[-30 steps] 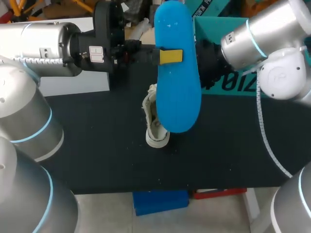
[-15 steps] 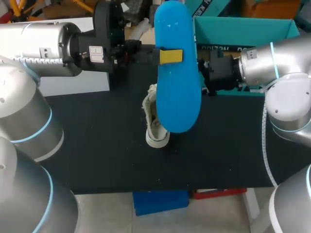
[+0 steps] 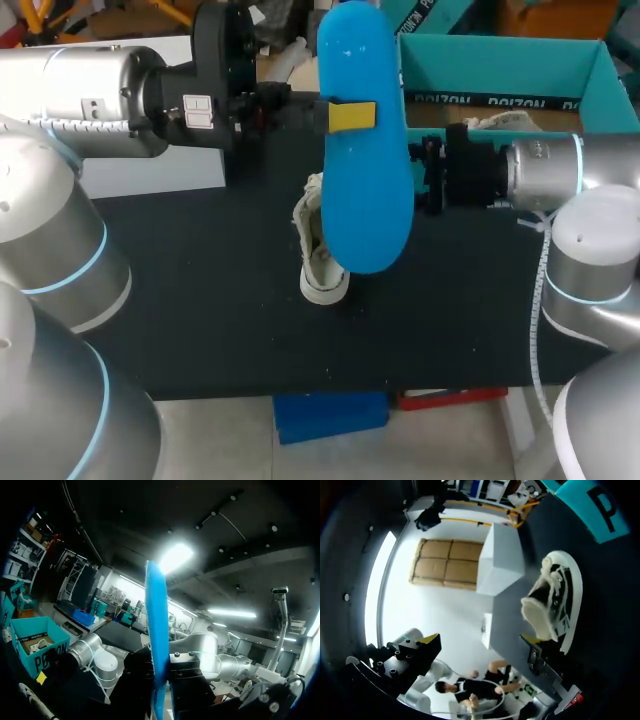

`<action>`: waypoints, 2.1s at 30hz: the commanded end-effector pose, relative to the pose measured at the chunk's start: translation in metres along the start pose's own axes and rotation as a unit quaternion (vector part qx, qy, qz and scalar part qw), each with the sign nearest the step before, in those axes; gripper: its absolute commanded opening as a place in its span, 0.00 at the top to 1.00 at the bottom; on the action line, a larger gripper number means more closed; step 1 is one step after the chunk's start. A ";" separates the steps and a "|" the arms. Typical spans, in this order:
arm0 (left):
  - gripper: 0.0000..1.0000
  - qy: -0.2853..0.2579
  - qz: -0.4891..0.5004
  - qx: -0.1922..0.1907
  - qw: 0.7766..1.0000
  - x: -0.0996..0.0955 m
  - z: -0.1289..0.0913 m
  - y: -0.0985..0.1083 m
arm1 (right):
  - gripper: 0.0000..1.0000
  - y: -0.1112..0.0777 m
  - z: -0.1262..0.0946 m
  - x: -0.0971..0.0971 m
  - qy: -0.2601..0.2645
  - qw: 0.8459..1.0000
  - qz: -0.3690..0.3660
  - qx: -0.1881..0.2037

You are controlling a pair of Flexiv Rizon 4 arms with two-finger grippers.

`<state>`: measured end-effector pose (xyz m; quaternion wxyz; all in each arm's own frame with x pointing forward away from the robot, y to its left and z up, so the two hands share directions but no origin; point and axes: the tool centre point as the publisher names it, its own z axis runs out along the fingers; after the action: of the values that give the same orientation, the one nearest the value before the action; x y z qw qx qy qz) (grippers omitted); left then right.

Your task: Take the shoe out of the shoebox, open the shoe tongue, remove and reinsert the insole, then place the shoe into the shoebox

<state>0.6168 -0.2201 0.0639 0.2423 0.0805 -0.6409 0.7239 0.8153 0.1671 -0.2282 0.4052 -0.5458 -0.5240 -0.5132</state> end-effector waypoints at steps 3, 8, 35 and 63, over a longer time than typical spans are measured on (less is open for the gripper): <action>1.00 0.005 0.011 -0.001 1.000 -0.003 0.002 0.000 | 0.00 -0.003 0.000 -0.002 0.033 0.999 -0.001 -0.003; 1.00 0.024 0.092 0.003 0.995 -0.025 0.005 0.012 | 0.00 -0.003 0.000 -0.002 0.033 0.999 -0.001 -0.003; 1.00 0.000 0.154 -0.041 0.987 -0.101 0.001 0.079 | 0.00 -0.003 0.000 -0.002 0.033 0.999 -0.001 -0.003; 1.00 -0.092 0.530 -0.166 0.827 -0.158 -0.049 0.193 | 0.00 -0.003 0.000 -0.002 0.033 0.999 -0.001 -0.003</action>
<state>0.6823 -0.2222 -0.1850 -0.1406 -0.2129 -0.7146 0.6513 0.8135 0.1657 -0.2300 0.4212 -0.5283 -0.5105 -0.5319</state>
